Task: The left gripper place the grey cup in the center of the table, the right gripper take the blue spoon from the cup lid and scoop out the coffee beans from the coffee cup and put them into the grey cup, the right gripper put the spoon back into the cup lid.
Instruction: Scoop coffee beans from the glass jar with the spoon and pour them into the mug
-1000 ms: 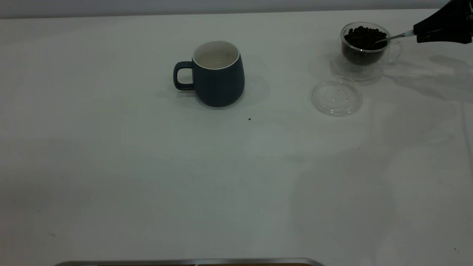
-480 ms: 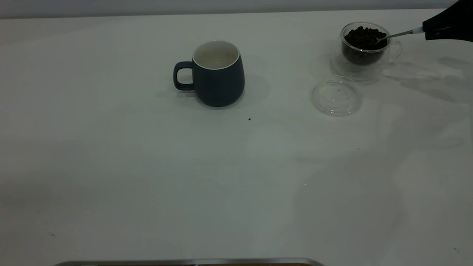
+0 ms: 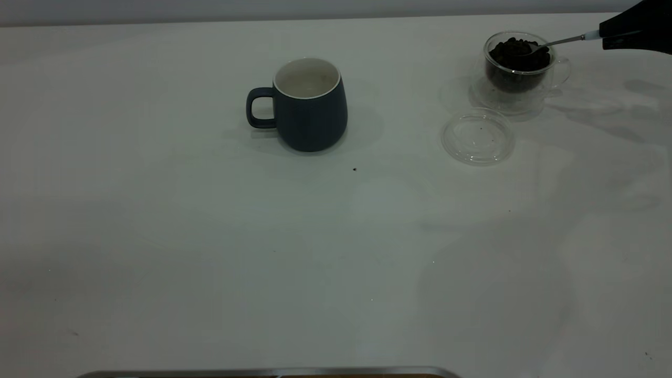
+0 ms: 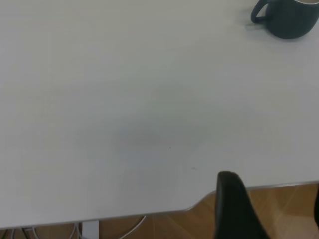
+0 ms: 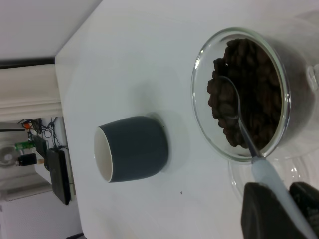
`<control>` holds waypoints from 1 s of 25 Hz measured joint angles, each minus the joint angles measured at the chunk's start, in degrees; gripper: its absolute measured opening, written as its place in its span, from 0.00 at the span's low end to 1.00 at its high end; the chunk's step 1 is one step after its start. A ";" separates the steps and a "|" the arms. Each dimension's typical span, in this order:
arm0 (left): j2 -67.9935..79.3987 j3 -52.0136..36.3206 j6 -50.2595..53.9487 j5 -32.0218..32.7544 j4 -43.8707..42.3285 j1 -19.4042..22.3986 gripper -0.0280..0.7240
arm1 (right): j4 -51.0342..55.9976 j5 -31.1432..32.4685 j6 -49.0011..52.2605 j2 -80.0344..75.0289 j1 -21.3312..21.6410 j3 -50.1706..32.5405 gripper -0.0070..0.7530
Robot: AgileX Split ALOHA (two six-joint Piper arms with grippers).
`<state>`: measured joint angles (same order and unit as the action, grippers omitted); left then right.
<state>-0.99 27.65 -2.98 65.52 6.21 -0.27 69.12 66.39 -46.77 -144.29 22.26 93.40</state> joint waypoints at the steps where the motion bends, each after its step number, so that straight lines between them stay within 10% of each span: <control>1: 0.00 0.00 0.00 0.00 0.00 0.00 0.64 | 0.13 0.06 -0.06 0.00 0.13 0.00 0.14; 25: 0.00 0.00 -0.06 0.00 0.00 0.00 0.64 | 2.38 0.24 -0.17 0.00 2.67 0.00 0.14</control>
<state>-0.99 27.65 -3.04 65.52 6.21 -0.27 71.50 66.63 -46.94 -144.29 24.93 93.40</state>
